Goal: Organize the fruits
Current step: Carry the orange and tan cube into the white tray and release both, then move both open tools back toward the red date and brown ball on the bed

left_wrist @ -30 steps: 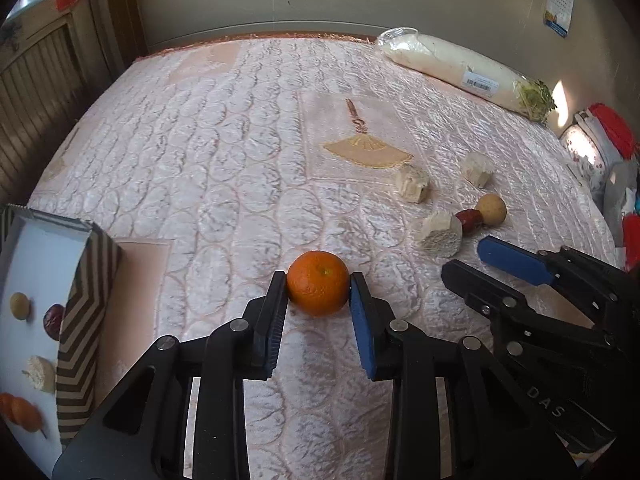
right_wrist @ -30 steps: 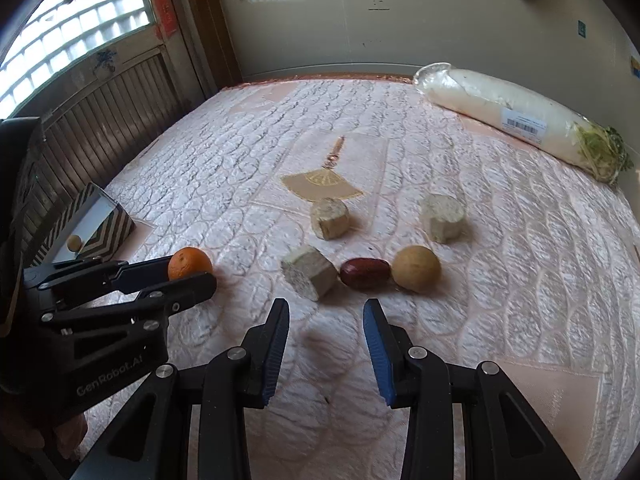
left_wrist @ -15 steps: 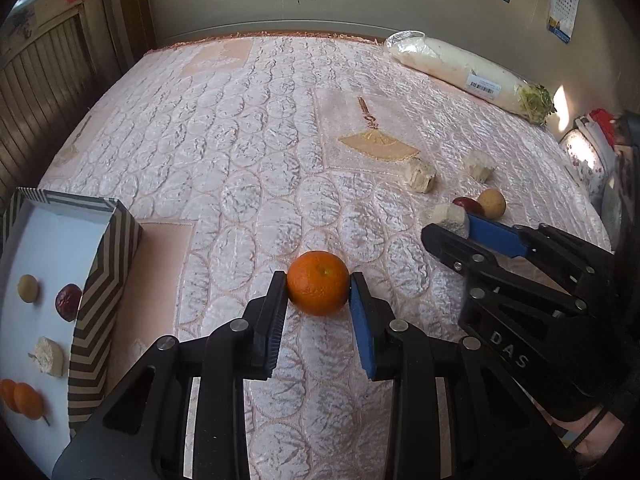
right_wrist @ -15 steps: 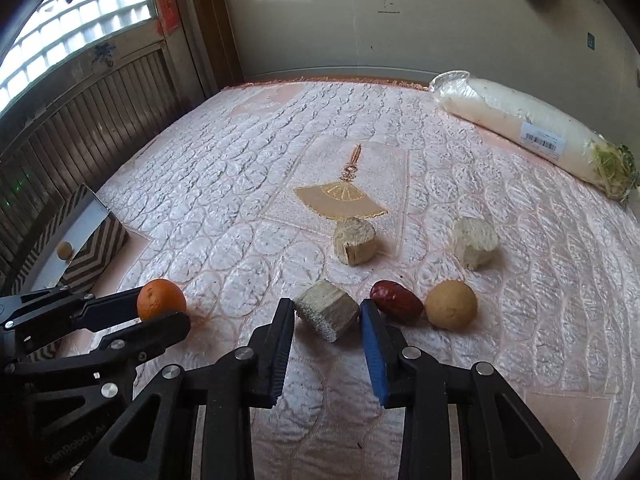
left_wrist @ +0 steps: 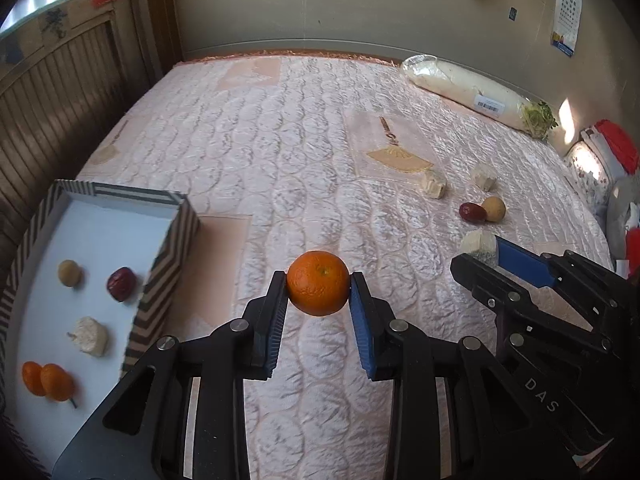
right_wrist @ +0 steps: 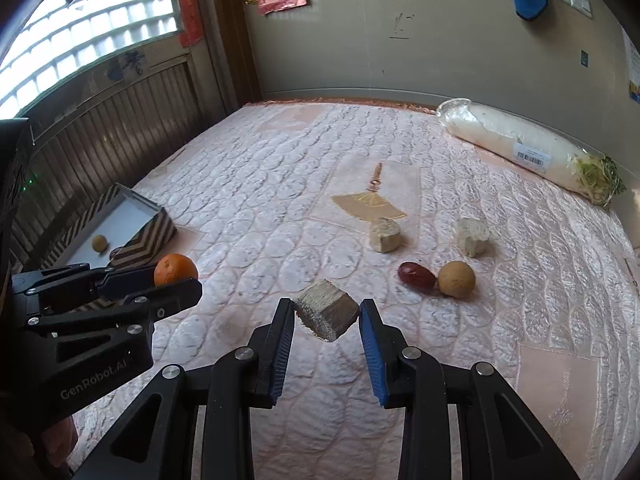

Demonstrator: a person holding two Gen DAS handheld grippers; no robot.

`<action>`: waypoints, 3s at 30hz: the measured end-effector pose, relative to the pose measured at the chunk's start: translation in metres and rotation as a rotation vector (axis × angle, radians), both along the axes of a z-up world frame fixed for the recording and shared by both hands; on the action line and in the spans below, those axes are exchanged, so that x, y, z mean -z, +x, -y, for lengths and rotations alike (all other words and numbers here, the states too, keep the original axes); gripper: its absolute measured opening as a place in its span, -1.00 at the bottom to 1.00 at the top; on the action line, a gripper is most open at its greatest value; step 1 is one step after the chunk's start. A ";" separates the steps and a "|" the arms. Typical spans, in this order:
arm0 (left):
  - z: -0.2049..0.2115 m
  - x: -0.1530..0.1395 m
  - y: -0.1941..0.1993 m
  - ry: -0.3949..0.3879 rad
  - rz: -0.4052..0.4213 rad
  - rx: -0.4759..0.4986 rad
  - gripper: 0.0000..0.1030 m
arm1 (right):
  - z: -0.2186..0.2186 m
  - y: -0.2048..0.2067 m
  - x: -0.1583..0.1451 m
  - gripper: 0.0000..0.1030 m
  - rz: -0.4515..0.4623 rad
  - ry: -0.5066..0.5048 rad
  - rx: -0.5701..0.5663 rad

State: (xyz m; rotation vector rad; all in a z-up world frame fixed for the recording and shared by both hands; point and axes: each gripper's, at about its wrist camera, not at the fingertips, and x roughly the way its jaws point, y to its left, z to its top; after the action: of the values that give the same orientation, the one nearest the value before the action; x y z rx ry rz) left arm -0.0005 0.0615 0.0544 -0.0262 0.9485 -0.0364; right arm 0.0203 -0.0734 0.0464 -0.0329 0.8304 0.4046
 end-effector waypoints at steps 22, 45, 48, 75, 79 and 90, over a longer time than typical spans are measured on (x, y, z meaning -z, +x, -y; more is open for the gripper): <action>-0.094 -0.017 -0.044 0.029 0.058 -0.175 -0.41 | -0.100 -0.036 -0.022 -0.37 0.054 -0.030 -0.193; -0.205 -0.012 -0.055 0.033 0.035 -0.393 -0.41 | -0.216 -0.055 -0.016 -0.37 0.058 -0.074 -0.431; -0.213 -0.011 -0.055 0.016 0.025 -0.403 -0.41 | -0.227 -0.056 -0.014 -0.37 0.050 -0.083 -0.455; -0.243 0.022 -0.035 -0.117 -0.142 -0.461 -0.35 | -0.274 -0.057 0.020 -0.37 -0.039 -0.101 -0.624; -0.244 0.019 -0.037 -0.120 -0.131 -0.472 -0.05 | -0.269 -0.057 0.016 -0.37 -0.036 -0.085 -0.618; -0.220 -0.009 -0.049 -0.018 -0.015 -0.465 0.24 | -0.229 -0.061 -0.005 -0.32 0.011 -0.021 -0.545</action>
State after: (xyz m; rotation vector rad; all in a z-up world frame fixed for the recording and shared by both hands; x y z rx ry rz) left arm -0.0499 0.2810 0.0634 -0.2629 0.9385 0.3847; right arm -0.0411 0.1553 0.0513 -0.2853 0.8092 0.9066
